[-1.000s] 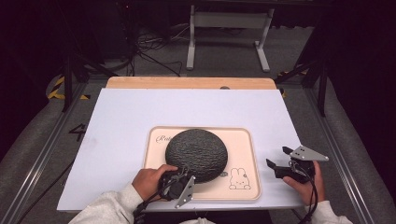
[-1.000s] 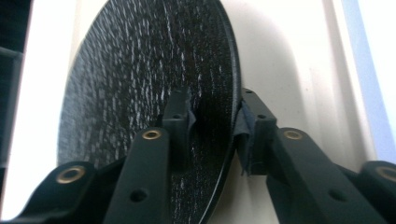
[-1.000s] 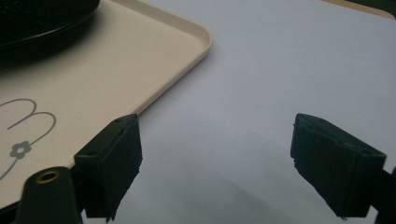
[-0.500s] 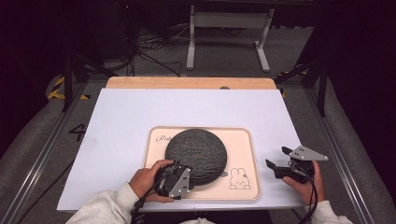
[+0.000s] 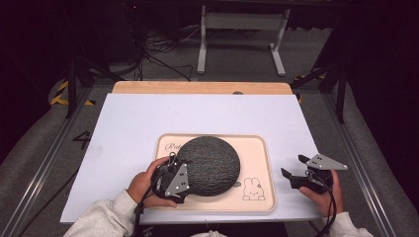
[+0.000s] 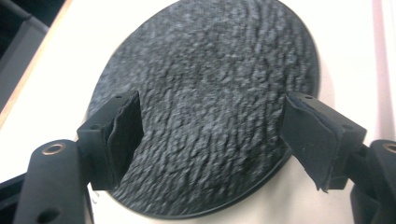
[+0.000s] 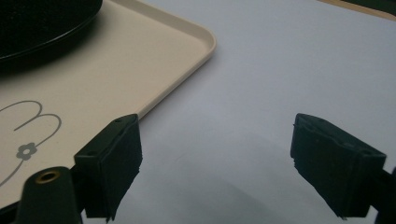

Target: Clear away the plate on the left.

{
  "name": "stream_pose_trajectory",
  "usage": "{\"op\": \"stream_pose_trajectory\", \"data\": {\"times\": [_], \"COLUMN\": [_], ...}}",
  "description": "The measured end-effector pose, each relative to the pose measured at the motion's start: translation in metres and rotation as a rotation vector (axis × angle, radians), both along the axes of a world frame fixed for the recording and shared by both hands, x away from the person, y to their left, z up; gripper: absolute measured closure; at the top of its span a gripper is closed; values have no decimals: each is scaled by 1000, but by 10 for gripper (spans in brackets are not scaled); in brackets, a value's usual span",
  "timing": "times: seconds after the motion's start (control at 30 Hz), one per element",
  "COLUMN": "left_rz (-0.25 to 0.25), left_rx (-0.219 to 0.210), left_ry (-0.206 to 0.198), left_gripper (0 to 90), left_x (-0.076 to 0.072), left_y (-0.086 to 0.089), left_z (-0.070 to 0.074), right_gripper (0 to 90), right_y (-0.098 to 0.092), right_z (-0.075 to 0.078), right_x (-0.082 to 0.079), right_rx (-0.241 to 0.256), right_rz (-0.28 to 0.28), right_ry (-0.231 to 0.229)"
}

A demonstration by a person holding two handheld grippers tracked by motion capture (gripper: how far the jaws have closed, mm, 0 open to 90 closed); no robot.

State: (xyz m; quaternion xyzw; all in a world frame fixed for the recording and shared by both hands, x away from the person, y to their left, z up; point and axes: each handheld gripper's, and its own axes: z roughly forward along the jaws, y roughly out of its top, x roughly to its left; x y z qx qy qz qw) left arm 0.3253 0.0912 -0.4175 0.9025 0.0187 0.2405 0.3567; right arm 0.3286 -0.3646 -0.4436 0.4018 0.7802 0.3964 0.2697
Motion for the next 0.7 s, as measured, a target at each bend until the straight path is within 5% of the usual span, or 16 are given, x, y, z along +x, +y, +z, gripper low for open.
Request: {"op": "stream_pose_trajectory", "data": {"times": [0.27,0.7], "left_rz": [69,173], "left_rx": [-72,-125], "left_ry": [2,28], "left_gripper": [201,177], "left_x": [13,28], "left_y": [24,59], "left_z": [7,6], "right_gripper": [169,169], "right_y": [1,2], "right_z": [1,2], "right_x": [-1,0], "right_rx": [0,-1], "right_rz": [1,7], "right_ry": [-8,-13]}}
